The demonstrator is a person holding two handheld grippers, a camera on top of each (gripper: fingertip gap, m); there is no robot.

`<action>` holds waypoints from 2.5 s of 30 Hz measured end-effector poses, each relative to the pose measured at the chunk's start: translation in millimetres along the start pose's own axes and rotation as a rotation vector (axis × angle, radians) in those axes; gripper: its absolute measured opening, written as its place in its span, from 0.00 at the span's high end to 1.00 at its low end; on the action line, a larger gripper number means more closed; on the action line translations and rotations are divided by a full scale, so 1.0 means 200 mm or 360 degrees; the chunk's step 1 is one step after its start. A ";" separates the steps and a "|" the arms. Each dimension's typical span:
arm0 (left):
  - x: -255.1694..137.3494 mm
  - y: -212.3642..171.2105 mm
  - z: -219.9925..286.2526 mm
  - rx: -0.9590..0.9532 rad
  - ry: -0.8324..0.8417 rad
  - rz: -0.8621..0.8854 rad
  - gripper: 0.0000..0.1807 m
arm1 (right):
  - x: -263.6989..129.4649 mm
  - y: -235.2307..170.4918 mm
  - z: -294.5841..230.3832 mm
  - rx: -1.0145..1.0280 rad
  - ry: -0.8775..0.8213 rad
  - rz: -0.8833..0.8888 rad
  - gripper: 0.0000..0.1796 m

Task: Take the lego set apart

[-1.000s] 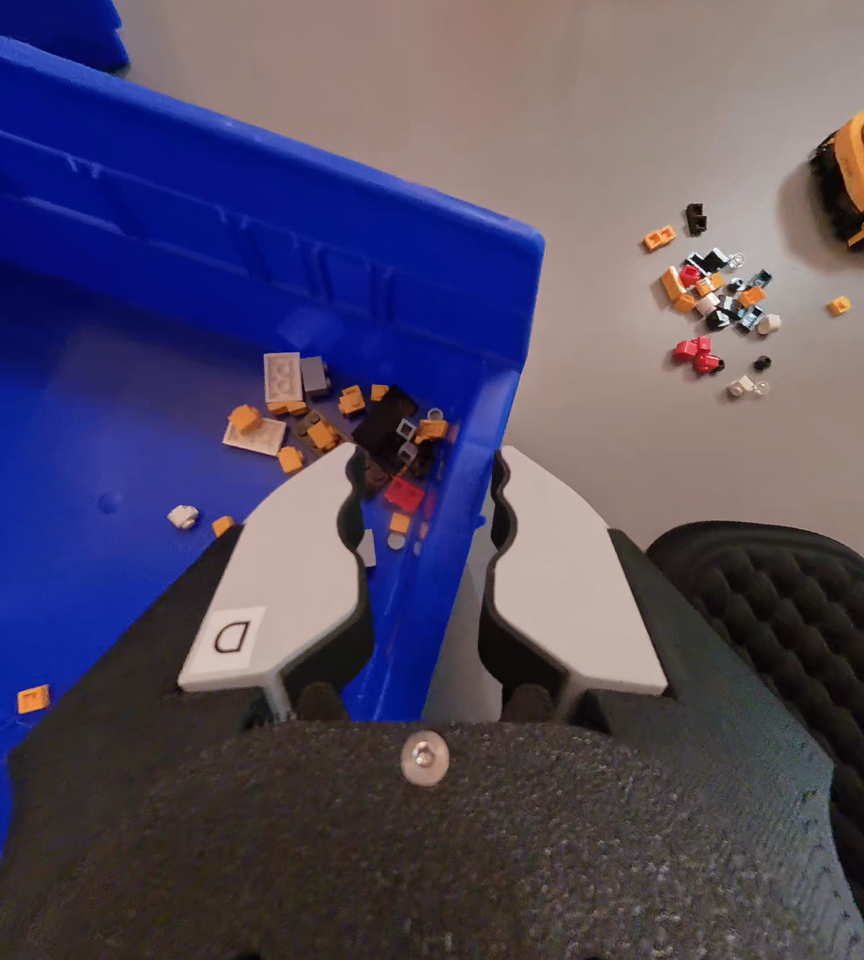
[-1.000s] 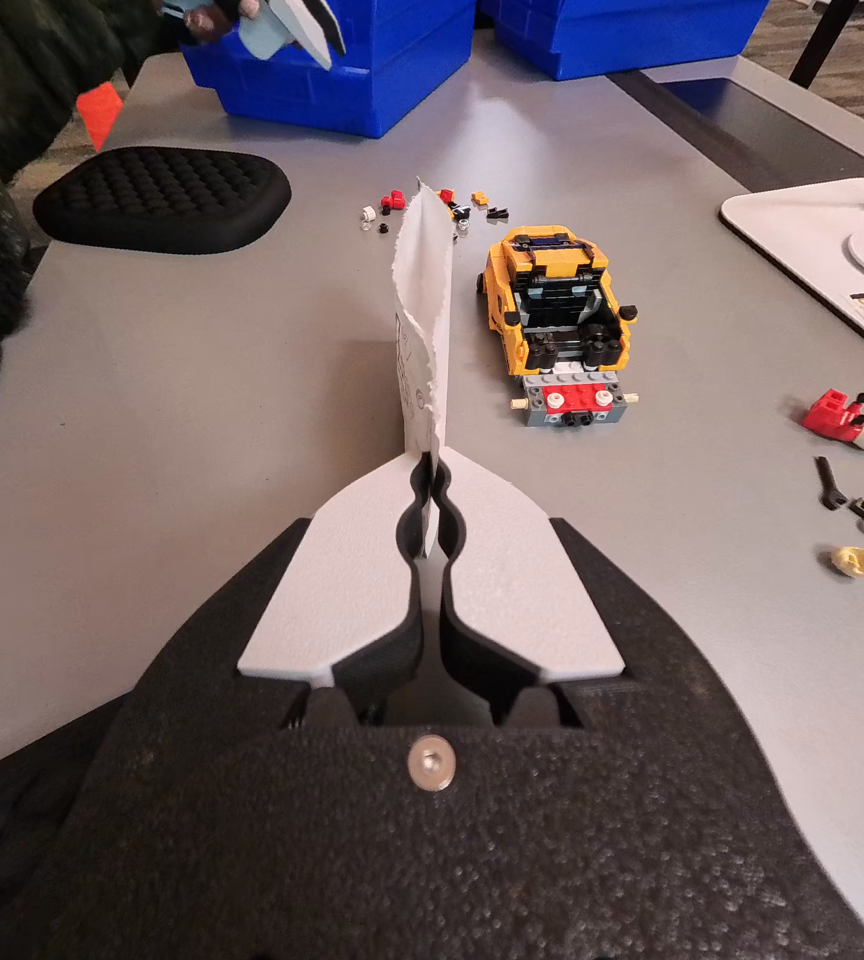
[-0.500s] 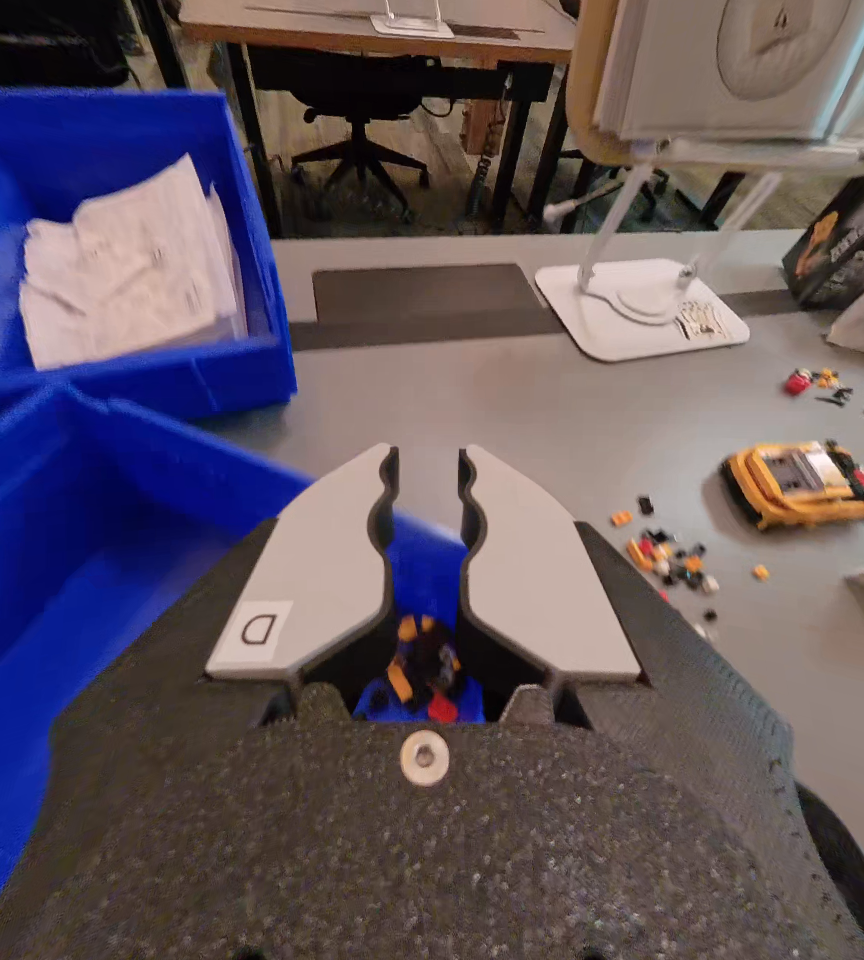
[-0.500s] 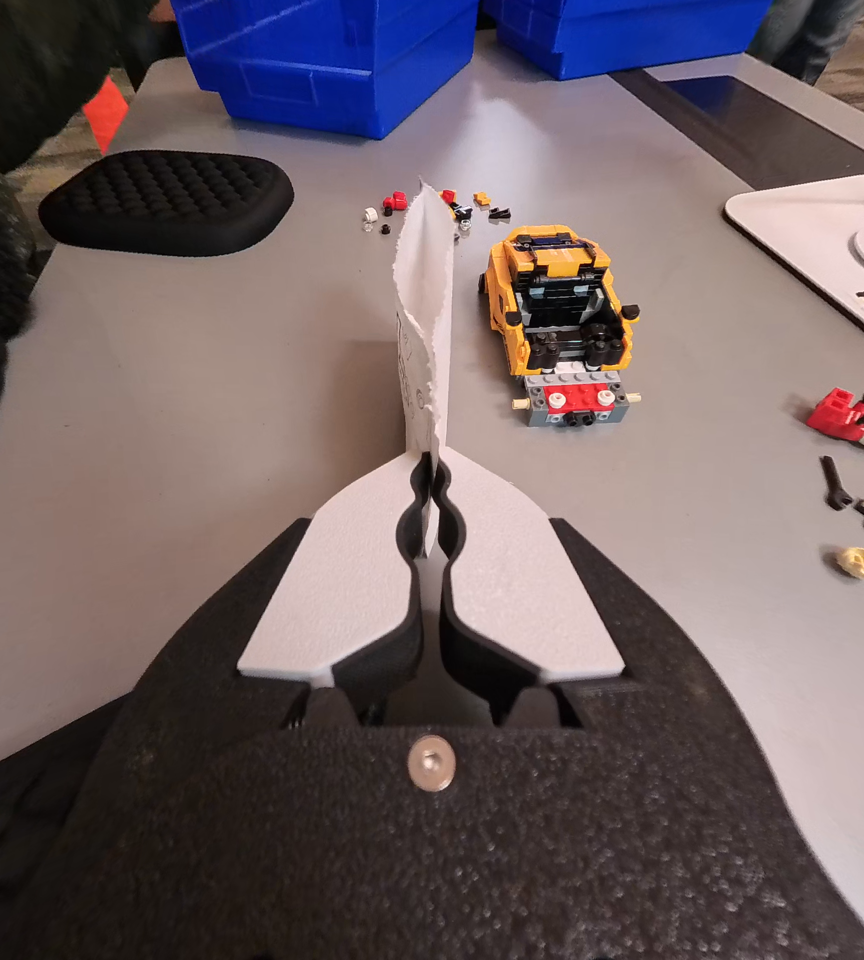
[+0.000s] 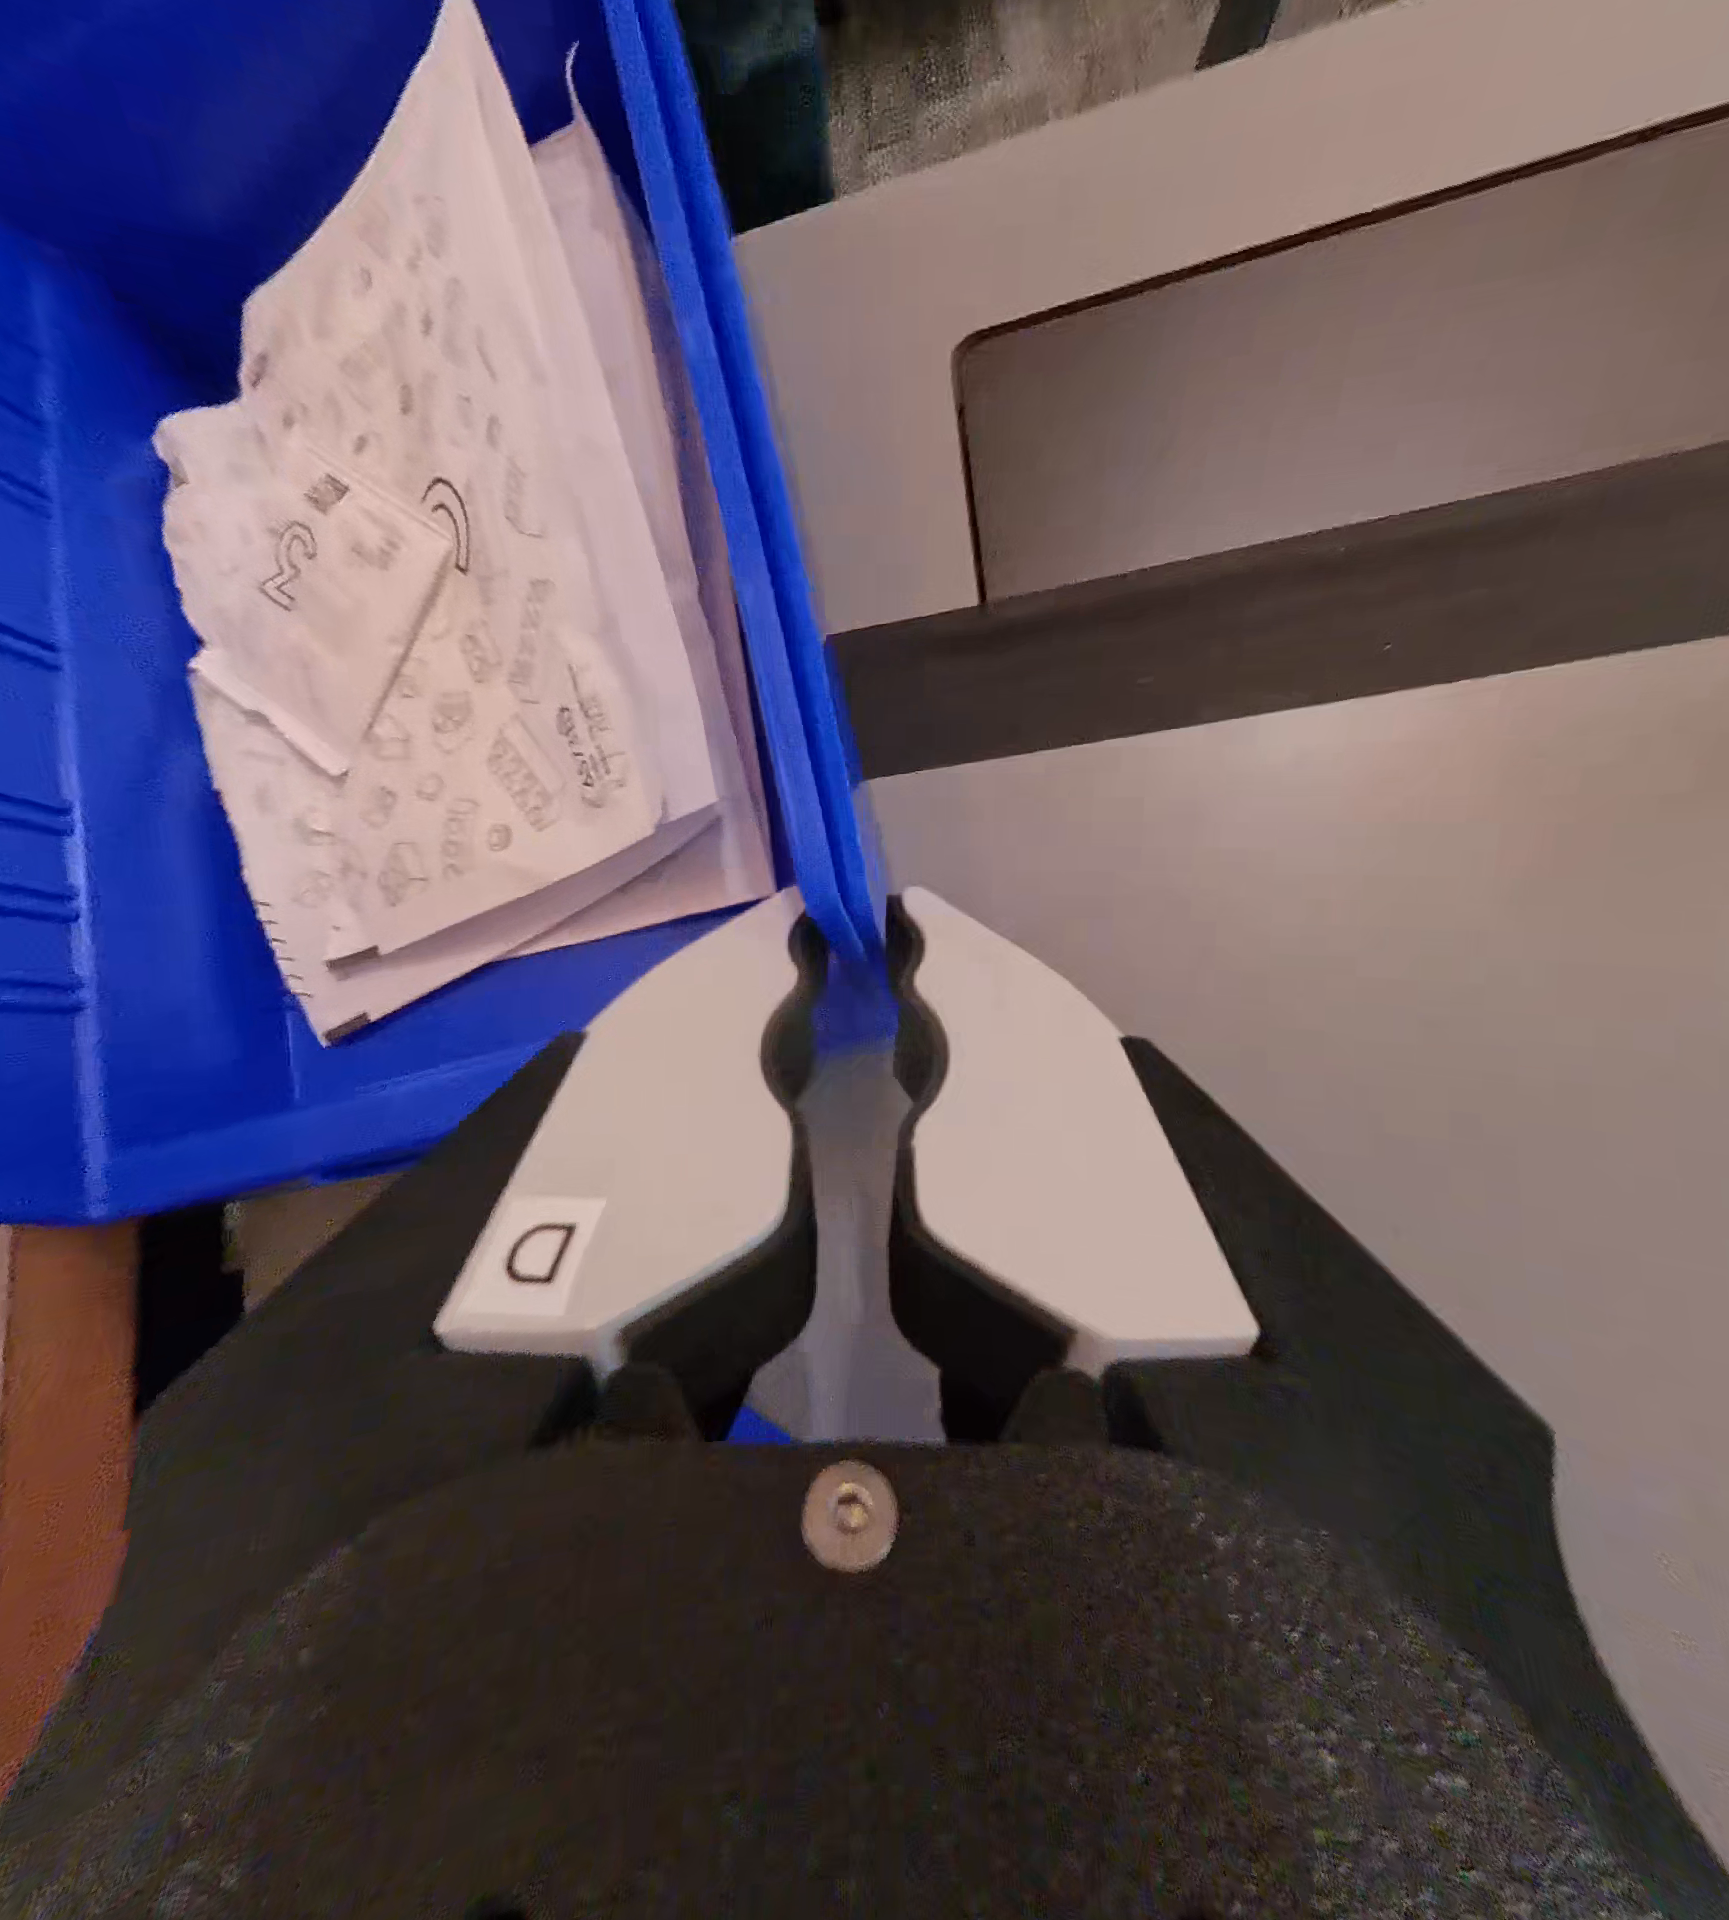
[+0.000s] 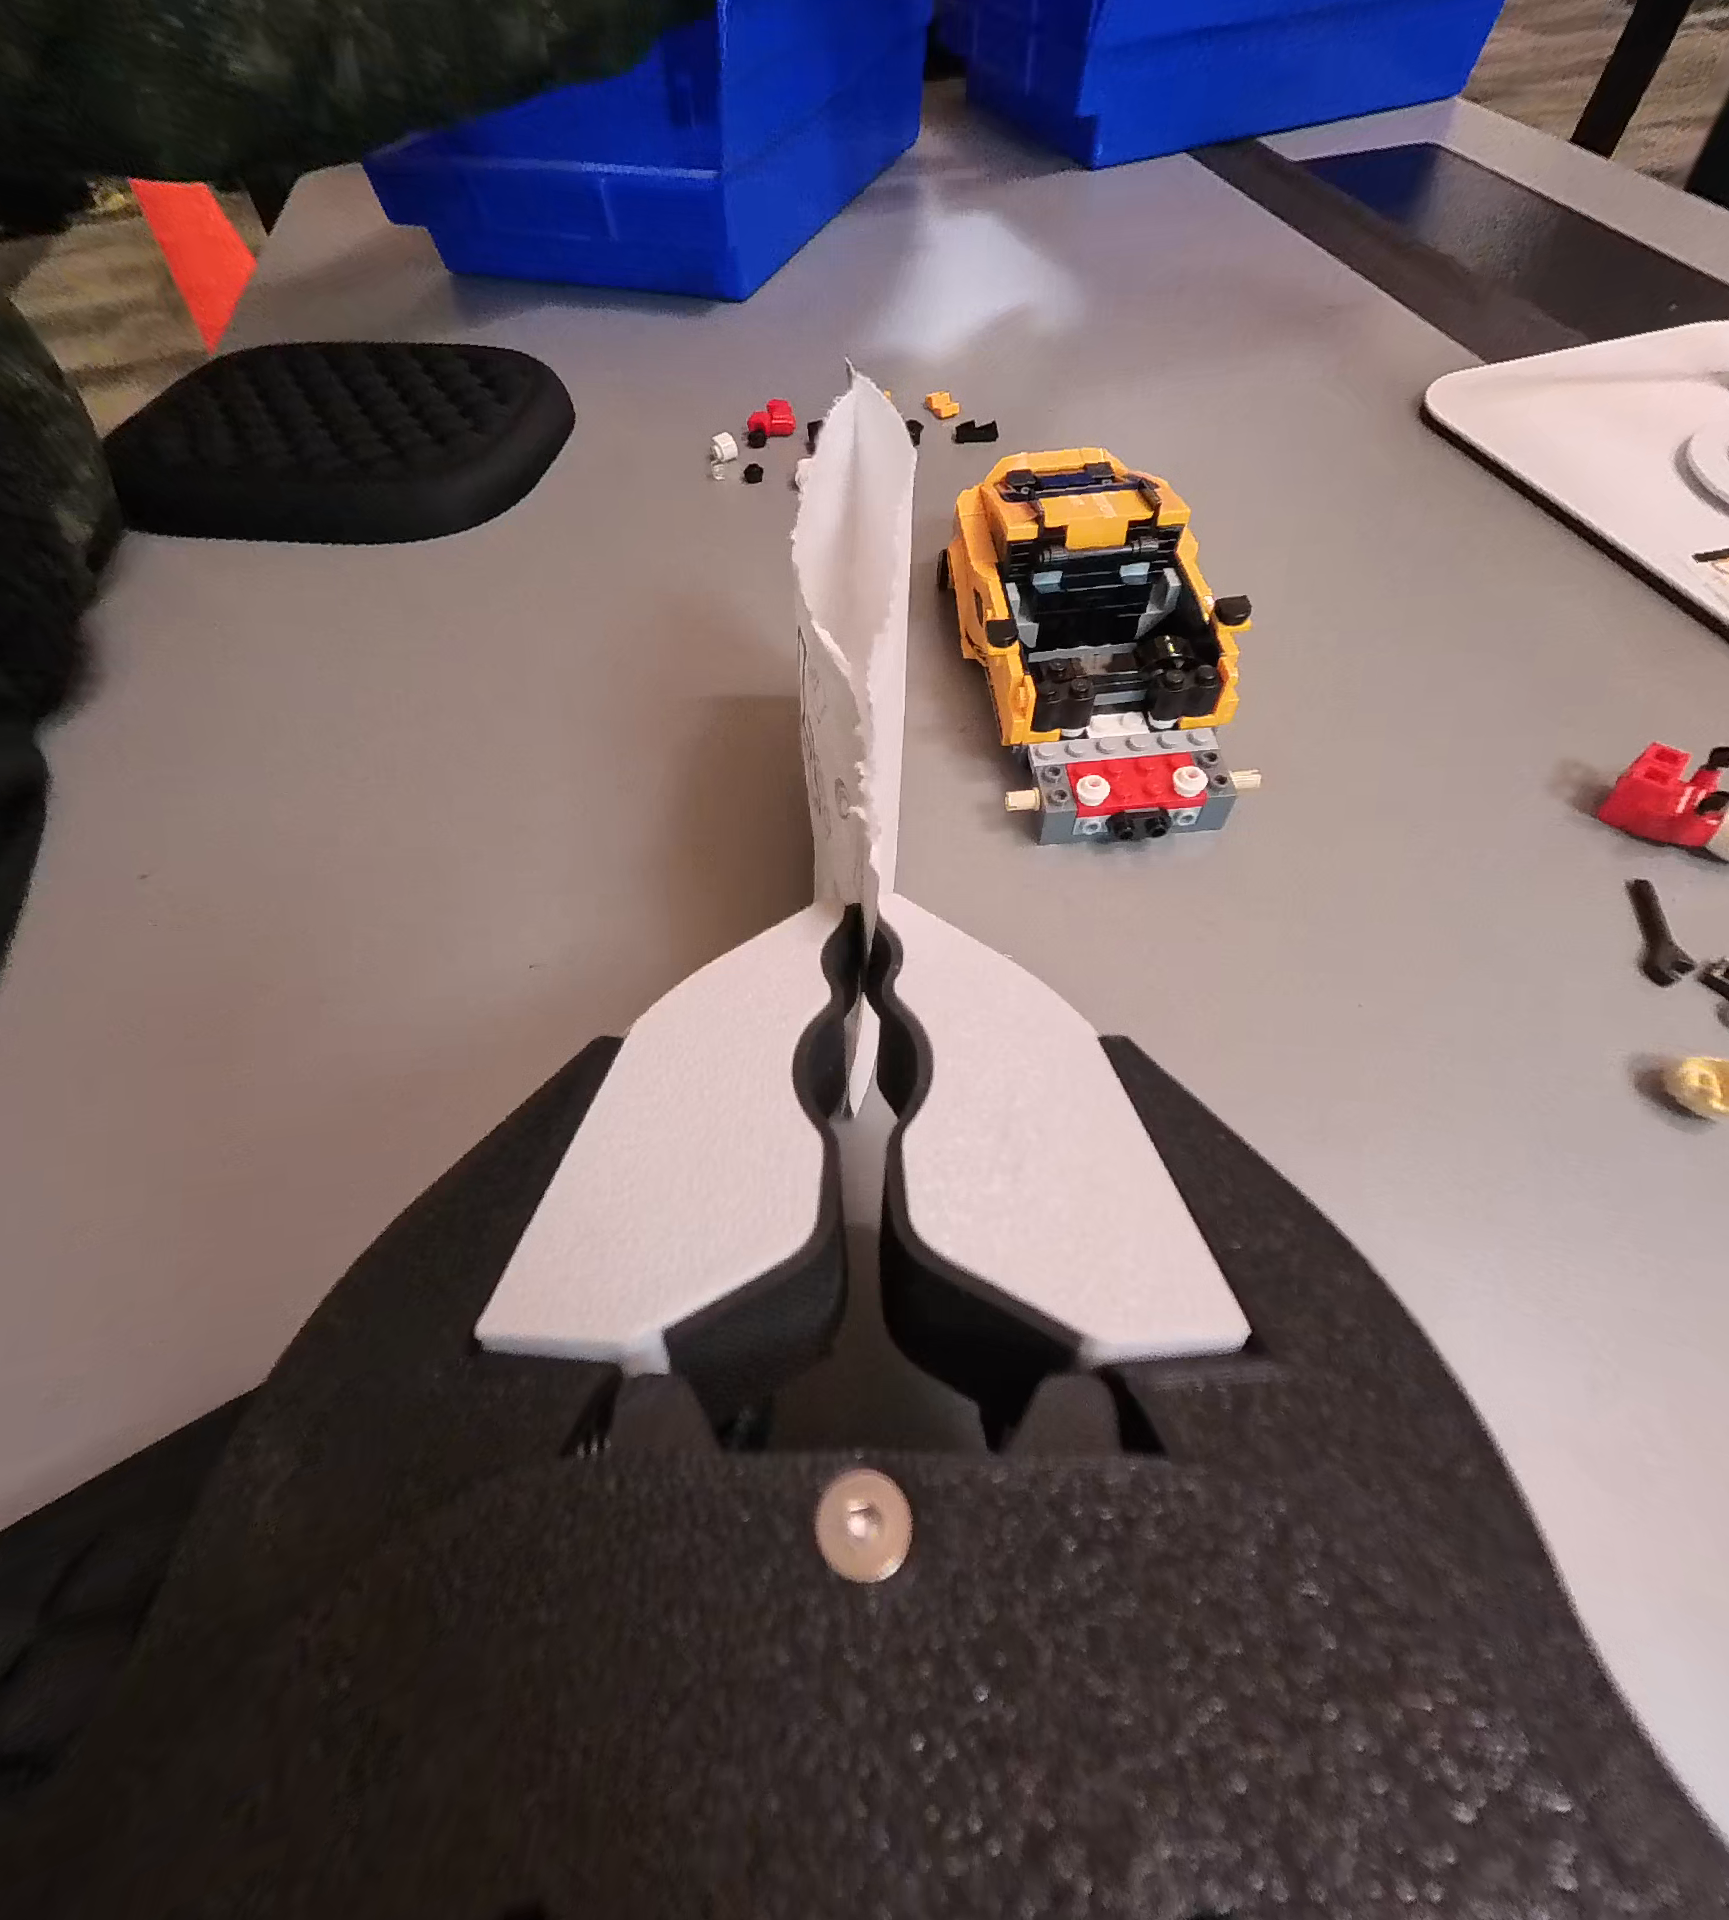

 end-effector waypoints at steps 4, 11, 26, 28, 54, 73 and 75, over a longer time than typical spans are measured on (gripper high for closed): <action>-0.01 -0.01 0.02 0.0060 0.0116 -0.0039 0.95 | 0.00 0.00 0.00 0.0015 0.0013 -0.0008 1.00; -0.15 0.01 0.05 0.0132 0.0255 0.0236 0.95 | 0.00 0.00 0.00 0.0012 0.0025 0.0004 1.00; -0.31 -0.03 0.23 0.0162 0.0145 0.0597 0.94 | 0.00 0.00 -0.01 -0.0025 0.0019 0.0006 1.00; -0.26 -0.04 0.24 0.0120 0.0069 0.0449 0.95 | 0.00 0.00 -0.01 -0.0033 0.0016 0.0005 1.00; 0.09 0.05 0.12 -0.0238 -0.0105 -0.0441 0.95 | -0.01 0.00 -0.03 -0.0081 0.0022 -0.0004 1.00; -0.30 0.14 0.19 -0.0103 0.0213 0.0581 0.95 | -0.01 0.00 -0.03 -0.0073 0.0019 0.0006 1.00; -0.39 0.15 0.23 -0.0045 0.0283 0.0706 0.95 | -0.01 0.00 -0.02 -0.0065 0.0021 0.0008 1.00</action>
Point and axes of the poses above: each gripper's, where its closed fingertips meet, x out along the fingers, y out of its top, z = x × y across the jaws, the point moved 5 cm from there along -x, back along the fingers, and after that the axes turned 14 degrees about -y, right-handed, at the moved point
